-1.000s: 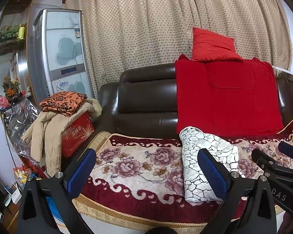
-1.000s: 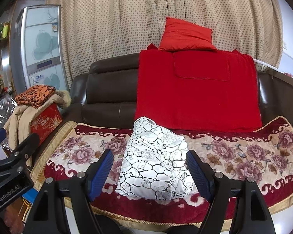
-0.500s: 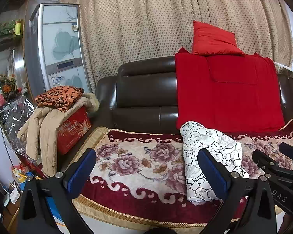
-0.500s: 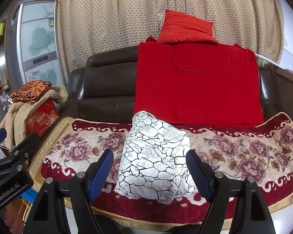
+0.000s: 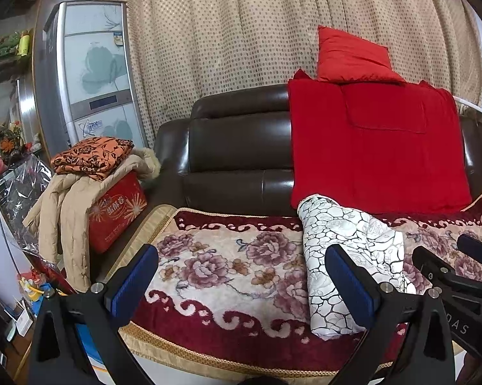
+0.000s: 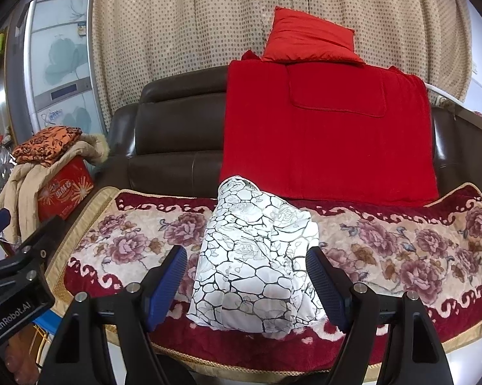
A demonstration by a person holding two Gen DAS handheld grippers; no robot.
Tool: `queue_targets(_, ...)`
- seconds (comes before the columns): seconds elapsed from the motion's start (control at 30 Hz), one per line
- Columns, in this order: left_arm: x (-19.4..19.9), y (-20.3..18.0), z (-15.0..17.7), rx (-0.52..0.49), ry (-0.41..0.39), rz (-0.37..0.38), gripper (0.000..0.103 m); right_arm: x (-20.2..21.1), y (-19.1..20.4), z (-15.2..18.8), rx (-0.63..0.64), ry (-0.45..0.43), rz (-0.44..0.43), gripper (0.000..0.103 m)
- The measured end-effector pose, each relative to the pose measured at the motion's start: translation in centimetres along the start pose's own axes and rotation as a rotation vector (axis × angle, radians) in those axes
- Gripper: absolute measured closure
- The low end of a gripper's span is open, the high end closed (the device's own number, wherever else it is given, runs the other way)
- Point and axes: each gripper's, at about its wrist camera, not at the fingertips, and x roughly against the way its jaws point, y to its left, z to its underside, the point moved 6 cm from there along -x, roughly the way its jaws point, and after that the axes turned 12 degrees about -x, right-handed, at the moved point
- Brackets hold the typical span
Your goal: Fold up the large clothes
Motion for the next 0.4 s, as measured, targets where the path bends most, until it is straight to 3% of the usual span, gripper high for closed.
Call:
queue_targets(0.2, -1.4, -0.4, -0.3, -0.005, 0.009, 0.012, 0.0, -1.6, -0.1, -0.4, -0.002, 0.013, -0.001, 0.023)
queue_targets(0.4, -5.8, 0.0, -0.2, 0.035, 0.041, 0.1, 0.0, -4.7, -2.1, -1.4, -0.042, 0.035, -0.001, 0.023)
